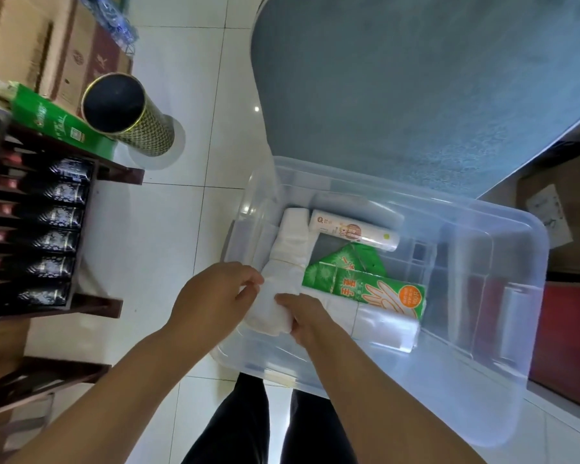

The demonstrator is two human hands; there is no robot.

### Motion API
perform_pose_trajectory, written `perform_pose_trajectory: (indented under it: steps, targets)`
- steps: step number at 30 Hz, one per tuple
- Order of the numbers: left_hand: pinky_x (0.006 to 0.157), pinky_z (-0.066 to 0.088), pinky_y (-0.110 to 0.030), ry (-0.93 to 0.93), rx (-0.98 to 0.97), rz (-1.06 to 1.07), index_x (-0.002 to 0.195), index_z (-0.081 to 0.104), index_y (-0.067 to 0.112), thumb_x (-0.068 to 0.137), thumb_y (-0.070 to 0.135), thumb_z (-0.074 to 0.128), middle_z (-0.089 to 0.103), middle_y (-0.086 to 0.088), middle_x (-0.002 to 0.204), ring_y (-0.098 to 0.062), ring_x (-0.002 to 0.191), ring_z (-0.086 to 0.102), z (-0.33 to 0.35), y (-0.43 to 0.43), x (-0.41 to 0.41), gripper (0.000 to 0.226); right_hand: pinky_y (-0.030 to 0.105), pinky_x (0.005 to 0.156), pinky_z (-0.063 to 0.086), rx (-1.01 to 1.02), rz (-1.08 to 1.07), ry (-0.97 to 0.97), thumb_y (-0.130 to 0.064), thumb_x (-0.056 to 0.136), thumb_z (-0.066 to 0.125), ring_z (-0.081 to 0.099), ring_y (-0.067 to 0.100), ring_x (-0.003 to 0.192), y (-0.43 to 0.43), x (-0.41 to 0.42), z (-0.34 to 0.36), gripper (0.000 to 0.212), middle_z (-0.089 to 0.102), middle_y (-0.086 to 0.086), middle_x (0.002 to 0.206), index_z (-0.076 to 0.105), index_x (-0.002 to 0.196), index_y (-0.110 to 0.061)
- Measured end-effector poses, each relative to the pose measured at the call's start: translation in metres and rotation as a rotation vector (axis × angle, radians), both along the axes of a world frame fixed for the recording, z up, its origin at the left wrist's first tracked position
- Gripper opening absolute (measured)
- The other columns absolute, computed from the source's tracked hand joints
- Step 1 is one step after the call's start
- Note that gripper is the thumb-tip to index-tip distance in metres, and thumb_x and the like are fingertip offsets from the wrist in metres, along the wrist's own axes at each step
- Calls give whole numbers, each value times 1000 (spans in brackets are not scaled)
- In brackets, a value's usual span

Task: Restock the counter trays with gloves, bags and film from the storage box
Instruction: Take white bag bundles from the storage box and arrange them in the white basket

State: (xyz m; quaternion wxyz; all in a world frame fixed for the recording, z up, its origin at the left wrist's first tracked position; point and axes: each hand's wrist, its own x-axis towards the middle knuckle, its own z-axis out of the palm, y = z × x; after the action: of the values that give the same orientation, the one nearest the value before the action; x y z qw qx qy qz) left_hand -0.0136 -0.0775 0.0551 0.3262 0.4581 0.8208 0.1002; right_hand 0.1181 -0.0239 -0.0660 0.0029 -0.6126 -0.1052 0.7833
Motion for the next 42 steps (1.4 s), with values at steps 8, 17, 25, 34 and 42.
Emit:
perform_pose_trajectory:
  steps: [8, 17, 25, 34, 42]
  targets:
    - [91, 42, -31, -438, -155, 476, 130, 45, 12, 91, 25, 54, 55, -2, 118, -23, 105, 55, 3, 25, 38, 43, 29, 72, 56, 203, 221, 335, 1, 73, 65, 68, 19, 87, 23, 73, 91, 38, 71, 5, 96, 61, 109, -9]
    - [64, 56, -23, -839, 170, 842, 103, 64, 8, 83, 5, 63, 70, -5, 92, -20, 79, 66, 23, 55, 52, 20, 17, 72, 52, 531, 496, 302, 3, 80, 66, 65, 7, 77, 36, 99, 97, 25, 71, -2, 84, 67, 94, -18]
    - [67, 50, -29, -464, 248, 740, 93, 57, 24, 79, 25, 70, 65, 6, 94, -13, 83, 63, 8, 53, 11, 19, 32, 101, 38, 800, 1009, -361, -12, 88, 59, 51, 27, 121, 64, 144, -10, 39, 55, 14, 132, 52, 126, -5]
    - [61, 45, -22, -317, 262, 719, 81, 57, 37, 65, 40, 68, 66, 15, 84, -6, 75, 64, -16, 43, -1, 19, 39, 89, 42, 1034, 1568, -472, -33, 84, 62, 47, 29, 112, 61, 132, -63, 46, 52, 11, 125, 48, 123, -13]
    - [64, 46, -26, -338, 274, 680, 92, 60, 25, 73, 32, 71, 67, 9, 88, -13, 79, 65, -11, 43, 3, 23, 31, 82, 47, 940, 1408, -383, -35, 88, 57, 58, 23, 106, 64, 142, -43, 29, 64, 4, 116, 62, 114, -22]
